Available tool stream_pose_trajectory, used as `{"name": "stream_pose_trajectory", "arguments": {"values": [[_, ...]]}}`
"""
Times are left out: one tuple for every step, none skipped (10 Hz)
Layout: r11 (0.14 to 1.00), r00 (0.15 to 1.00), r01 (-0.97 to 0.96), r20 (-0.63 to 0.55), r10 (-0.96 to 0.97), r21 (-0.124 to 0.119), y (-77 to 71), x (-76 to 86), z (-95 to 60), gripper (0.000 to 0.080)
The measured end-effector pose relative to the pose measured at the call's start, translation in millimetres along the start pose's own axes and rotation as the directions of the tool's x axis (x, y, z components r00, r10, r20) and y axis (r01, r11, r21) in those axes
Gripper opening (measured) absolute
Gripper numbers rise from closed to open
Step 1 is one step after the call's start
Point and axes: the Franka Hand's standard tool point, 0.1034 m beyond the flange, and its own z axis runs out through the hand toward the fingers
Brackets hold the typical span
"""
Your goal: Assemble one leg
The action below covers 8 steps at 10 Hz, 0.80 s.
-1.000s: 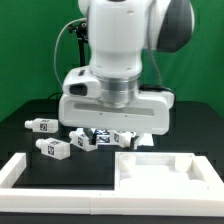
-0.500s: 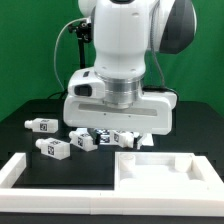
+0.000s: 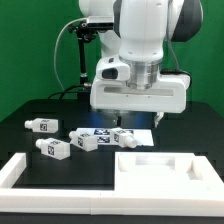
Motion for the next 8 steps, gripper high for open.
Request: {"name": "stream_pose_trajectory", "arguments": {"values": [[1.000, 1.000, 0.001, 0.001, -0.001, 0.000, -0.3, -0.1, 0.4, 0.0648], [0.999, 0.999, 0.041, -0.003, -0.041, -0.001, 0.3, 0.9, 1.8, 0.0648], [0.989, 0.989, 0.147, -0.017, -0.147, -0.002, 2.0, 2.2, 7.2, 0.0648], [0.975, 0.975, 0.221, -0.034, -0.221, 0.003, 3.1, -7.2, 12.0, 0.0648], [0.959, 0.959, 0.283, -0.033, -0.283, 0.003, 4.3, -22.4, 18.0, 0.0648], [0.941, 0.940, 0.338, -0.038, -0.338, -0.001, 4.9, -36.2, 23.9, 0.0648], [0.946, 0.945, 0.324, -0.051, -0.323, -0.002, 8.9, -45.8, 32.4, 0.0648], [0.955, 0.954, 0.296, -0.051, -0.296, 0.004, 14.1, -54.4, 40.2, 0.0648]]}}
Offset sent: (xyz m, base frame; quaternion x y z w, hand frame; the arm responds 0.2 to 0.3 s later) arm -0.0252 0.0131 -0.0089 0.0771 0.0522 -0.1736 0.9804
